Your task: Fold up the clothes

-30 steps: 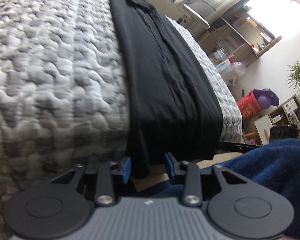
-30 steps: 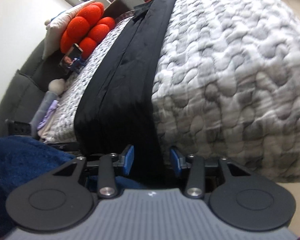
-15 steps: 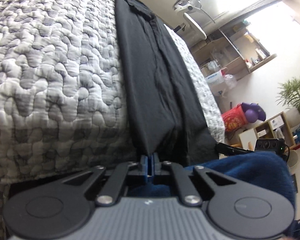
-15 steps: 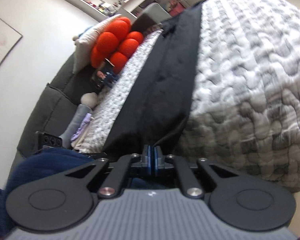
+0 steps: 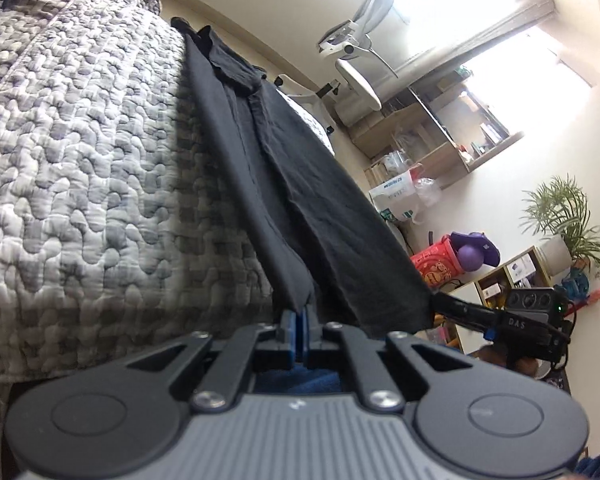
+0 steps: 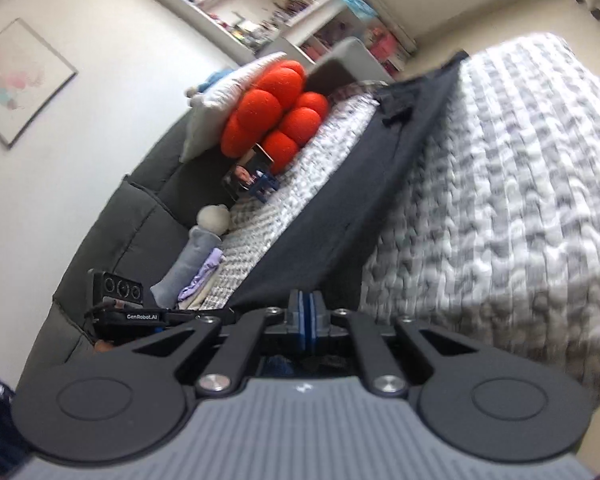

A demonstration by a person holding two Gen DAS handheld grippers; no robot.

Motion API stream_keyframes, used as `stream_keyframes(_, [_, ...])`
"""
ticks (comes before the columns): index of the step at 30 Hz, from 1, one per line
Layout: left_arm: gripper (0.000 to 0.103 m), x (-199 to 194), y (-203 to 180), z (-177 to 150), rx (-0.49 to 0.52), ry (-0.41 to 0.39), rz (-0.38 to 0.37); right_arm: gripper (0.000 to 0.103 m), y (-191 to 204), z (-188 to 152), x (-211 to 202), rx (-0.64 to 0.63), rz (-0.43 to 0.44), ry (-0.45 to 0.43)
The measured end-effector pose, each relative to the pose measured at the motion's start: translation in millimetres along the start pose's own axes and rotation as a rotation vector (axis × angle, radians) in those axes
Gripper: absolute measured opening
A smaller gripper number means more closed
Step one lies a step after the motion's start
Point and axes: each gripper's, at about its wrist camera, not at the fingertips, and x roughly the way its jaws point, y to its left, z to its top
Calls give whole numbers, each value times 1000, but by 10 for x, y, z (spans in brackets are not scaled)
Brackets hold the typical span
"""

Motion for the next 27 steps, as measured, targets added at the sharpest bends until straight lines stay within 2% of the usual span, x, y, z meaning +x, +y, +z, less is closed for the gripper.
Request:
stream_keyframes(4, [2,-87,66,-42,-55,-3,23,7,-4,-64,-47,105,-30,-9])
stream_keyframes(7, [2,-226,21,-28,-73,-30,1,7,81,-97,-154,140,-11,-45])
stream_keyframes(18, [2,-756,-394,-18,-63,-123,-69,7,514,-101,-659,167,20,-159])
stream_keyframes(22, [2,-794,-410,-109,-77,-102,-34,7,561,-184,-741,186,-11,-157])
stream_keyframes(24, [2,-718,-332,-99,-106,-78,16,7,443,-180,-691,232,-29,-149])
stream_keyframes(27, [3,-570,-237,22,-148,-70,53,7,237,-108,-567,298,-30,-141])
